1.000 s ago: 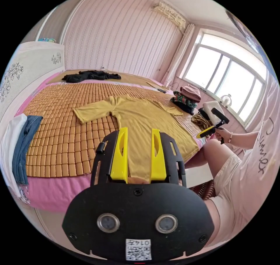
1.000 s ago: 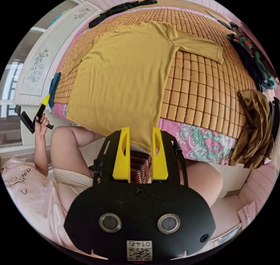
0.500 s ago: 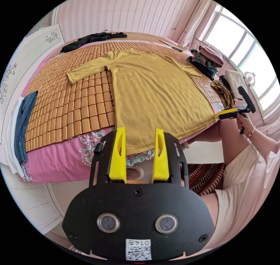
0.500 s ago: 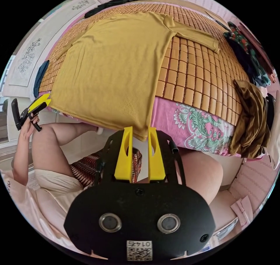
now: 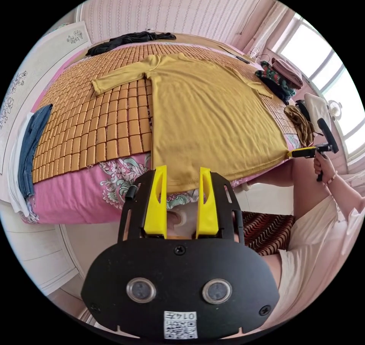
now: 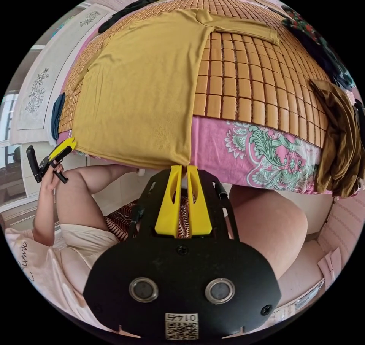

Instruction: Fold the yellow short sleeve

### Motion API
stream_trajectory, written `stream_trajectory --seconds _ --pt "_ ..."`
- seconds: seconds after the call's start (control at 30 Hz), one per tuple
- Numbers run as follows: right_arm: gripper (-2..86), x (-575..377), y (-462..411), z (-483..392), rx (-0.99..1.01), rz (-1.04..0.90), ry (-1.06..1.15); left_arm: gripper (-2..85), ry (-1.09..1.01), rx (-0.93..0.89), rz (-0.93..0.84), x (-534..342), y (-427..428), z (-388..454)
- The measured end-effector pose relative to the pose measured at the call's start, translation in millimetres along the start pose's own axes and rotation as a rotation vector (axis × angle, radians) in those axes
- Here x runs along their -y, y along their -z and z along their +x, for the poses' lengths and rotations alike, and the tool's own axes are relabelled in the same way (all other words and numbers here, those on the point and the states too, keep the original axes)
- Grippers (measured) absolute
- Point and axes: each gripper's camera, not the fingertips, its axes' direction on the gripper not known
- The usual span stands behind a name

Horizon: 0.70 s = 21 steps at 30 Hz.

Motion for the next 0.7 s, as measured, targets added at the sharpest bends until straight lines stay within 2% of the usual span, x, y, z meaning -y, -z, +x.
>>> stream_trajectory --seconds 0.13,0.27,0.43,0.7 --pt "1.7 5 18 4 0.057 -0.017 -0.044 6.4 0.024 0.073 -0.01 -1 -20 -9" --pt "1.2 4 46 4 0.114 -0.023 -0.062 0.2 0.011 0.011 -0.044 1 -41 -26" --pt "1.0 2 81 -11 0.035 -0.063 -0.008 -0.7 -0.019 0.003 -0.068 -12 -52 -38" --pt "1.7 -4 112 -19 0.045 -0.141 -0.006 -0.7 -0.027 -0.01 -0.135 -41 -101 -66"
